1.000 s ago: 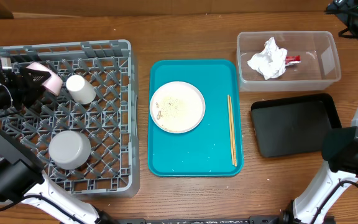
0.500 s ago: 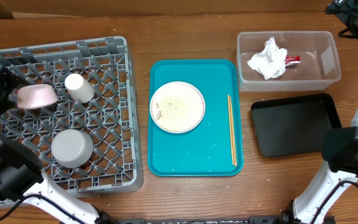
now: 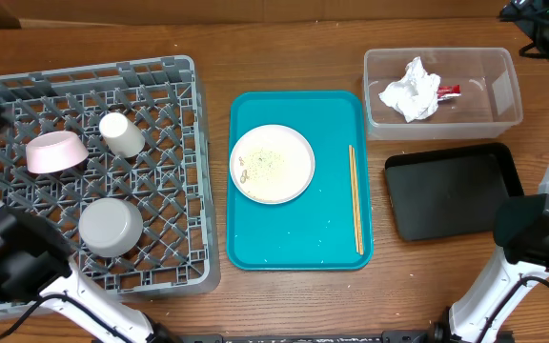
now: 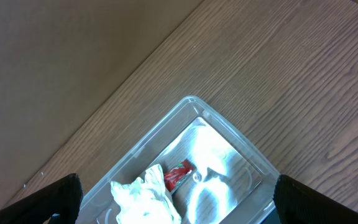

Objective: Sort waste into correct bins and load items into the dishwasher
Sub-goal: 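Open the left gripper to release the dish and raise it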

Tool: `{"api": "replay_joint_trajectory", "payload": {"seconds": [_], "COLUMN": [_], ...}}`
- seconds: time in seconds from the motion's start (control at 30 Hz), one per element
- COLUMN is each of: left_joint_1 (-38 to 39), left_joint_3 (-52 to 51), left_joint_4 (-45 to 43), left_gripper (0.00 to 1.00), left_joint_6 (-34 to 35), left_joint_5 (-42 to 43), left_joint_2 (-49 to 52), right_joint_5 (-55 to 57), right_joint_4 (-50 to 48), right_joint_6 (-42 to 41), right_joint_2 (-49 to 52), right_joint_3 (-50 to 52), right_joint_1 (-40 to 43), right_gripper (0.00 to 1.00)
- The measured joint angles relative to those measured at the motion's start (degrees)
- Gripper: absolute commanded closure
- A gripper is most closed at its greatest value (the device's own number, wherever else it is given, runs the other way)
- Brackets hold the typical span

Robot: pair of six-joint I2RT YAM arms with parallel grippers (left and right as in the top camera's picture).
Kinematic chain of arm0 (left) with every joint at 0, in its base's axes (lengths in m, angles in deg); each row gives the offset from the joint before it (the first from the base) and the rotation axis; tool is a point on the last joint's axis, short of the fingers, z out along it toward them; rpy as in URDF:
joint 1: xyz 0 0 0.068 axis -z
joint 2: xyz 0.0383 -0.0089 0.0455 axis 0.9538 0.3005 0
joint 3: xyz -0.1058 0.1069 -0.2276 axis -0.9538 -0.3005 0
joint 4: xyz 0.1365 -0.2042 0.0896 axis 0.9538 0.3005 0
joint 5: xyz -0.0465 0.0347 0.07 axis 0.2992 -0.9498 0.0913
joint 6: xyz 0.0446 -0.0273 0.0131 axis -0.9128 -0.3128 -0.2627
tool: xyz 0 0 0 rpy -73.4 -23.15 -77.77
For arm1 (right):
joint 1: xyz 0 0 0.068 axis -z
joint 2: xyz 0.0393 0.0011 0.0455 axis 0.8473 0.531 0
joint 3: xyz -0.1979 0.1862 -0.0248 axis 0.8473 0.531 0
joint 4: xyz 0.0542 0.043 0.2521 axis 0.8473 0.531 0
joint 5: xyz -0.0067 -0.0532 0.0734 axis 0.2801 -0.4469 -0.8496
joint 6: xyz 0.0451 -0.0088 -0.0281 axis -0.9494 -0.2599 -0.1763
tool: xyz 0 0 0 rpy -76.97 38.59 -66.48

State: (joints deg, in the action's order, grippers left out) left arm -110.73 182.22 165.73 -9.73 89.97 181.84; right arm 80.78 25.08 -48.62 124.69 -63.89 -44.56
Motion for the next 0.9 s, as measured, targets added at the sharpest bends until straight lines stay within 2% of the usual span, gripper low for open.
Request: {"api": "replay_joint_trajectory", "payload": {"seconds": [0.2,0.37,0.73,0.9], "left_joint_1": [6.7,10.3,9.4,9.3], "left_joint_3": [-9.0,-13.8,-15.5,-16.2], "left_joint_4": [-7.5,-8.1,-4.2,1.7], "left_gripper": [0.96,0.96,0.96,0.96], "left_joint_6": [0.1,2.4,5.4,7.3], "left_joint_5": [-6.6,-14.8,-23.5,-24.6], "left_joint_2": [0.0,0.0,0.0,0.0], "right_joint_5": [0.0,0.0,0.0,0.0], "right_joint_4": [0.0,0.0,0.0,0.0], "right_joint_6": [0.0,0.0,0.0,0.0], "right_joint_2": [0.0,0.0,0.0,0.0], "right_joint_3": [0.0,0.0,0.0,0.0], "right_joint_1": [0.0,0.0,0.0,0.0], "right_gripper": [0.0,0.0,0.0,0.0]}}
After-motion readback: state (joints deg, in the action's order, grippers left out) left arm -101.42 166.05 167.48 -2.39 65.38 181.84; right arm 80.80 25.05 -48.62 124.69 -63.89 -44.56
